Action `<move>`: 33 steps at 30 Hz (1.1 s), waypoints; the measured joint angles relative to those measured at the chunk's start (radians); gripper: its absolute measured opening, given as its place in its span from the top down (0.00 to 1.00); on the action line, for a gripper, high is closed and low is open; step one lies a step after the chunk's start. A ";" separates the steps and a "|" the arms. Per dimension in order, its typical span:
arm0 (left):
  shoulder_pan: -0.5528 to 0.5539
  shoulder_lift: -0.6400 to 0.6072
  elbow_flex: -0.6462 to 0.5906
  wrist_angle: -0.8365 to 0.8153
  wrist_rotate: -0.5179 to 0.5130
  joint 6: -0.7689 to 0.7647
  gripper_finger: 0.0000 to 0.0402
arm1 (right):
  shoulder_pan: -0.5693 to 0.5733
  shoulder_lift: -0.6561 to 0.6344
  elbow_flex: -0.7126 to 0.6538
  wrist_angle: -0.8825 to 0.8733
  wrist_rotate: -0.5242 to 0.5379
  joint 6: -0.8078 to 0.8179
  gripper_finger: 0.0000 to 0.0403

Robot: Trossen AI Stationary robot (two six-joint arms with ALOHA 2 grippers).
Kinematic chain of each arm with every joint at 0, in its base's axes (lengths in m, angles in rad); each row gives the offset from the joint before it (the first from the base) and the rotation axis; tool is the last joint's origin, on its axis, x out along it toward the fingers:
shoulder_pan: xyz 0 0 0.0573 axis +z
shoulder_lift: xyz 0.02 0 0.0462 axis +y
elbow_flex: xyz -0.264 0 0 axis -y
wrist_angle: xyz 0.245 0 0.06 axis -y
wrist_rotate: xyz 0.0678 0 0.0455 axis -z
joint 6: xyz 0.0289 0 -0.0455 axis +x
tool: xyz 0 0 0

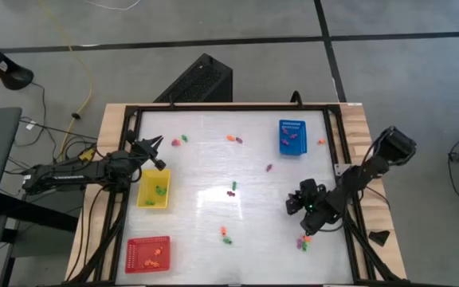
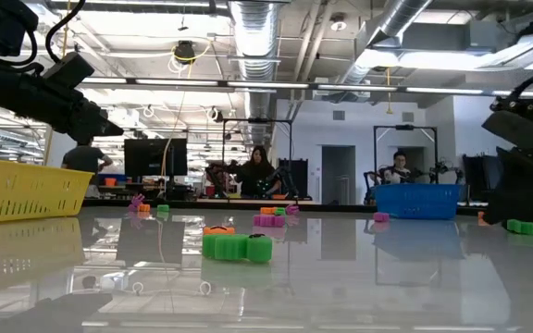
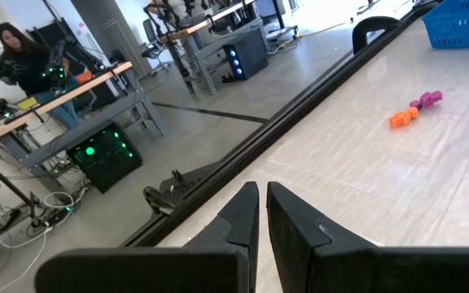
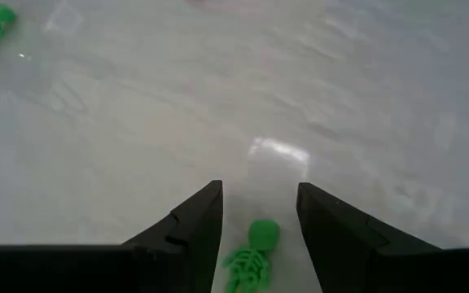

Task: Sort Halloween decoration
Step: Put the green skeleton toy into the yellow bin

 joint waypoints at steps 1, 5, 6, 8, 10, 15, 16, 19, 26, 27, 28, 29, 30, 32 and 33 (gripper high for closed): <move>0.000 0.000 0.000 0.000 0.000 0.000 0.96 | 0.003 0.032 0.001 0.019 0.010 -0.003 0.52; 0.000 0.000 0.000 0.000 0.000 0.000 0.96 | 0.034 0.158 0.042 0.013 0.014 0.052 0.52; 0.000 0.000 0.000 0.000 0.002 0.000 0.96 | 0.047 0.187 0.058 -0.015 0.018 0.075 0.52; 0.000 0.000 0.000 0.000 0.001 0.000 0.96 | 0.073 0.242 0.103 -0.083 0.016 0.121 0.53; 0.000 0.000 0.000 0.000 0.001 0.000 0.96 | 0.099 0.287 0.149 -0.148 0.008 0.157 0.53; 0.000 0.000 0.000 0.001 0.001 0.000 0.96 | 0.117 0.371 0.265 -0.314 -0.059 0.178 0.58; 0.000 0.000 0.000 0.001 0.000 0.000 0.96 | 0.116 0.385 0.285 -0.338 -0.071 0.176 0.60; 0.000 0.000 0.000 0.001 0.001 0.000 0.96 | 0.115 0.413 0.326 -0.379 -0.087 0.167 0.65; 0.000 0.000 0.000 0.001 0.000 0.000 0.96 | 0.116 0.400 0.348 -0.410 -0.083 0.153 0.81; 0.000 0.000 0.000 0.001 0.000 0.000 0.96 | 0.116 0.390 0.348 -0.416 -0.076 0.152 0.82; 0.000 0.000 0.000 0.001 0.000 0.000 0.96 | 0.116 0.378 0.348 -0.423 -0.062 0.151 0.83; 0.000 0.000 0.000 0.001 0.000 0.000 0.96 | 0.116 0.369 0.348 -0.426 -0.050 0.149 0.83; 0.000 0.000 0.000 0.001 0.000 0.000 0.96 | 0.114 0.355 0.346 -0.434 -0.036 0.146 0.83; 0.000 0.000 0.000 0.001 0.000 0.000 0.96 | 0.105 0.315 0.348 -0.427 0.017 0.121 0.83; 0.000 0.000 0.000 0.001 0.000 0.000 0.96 | 0.101 0.292 0.348 -0.427 0.064 0.093 0.83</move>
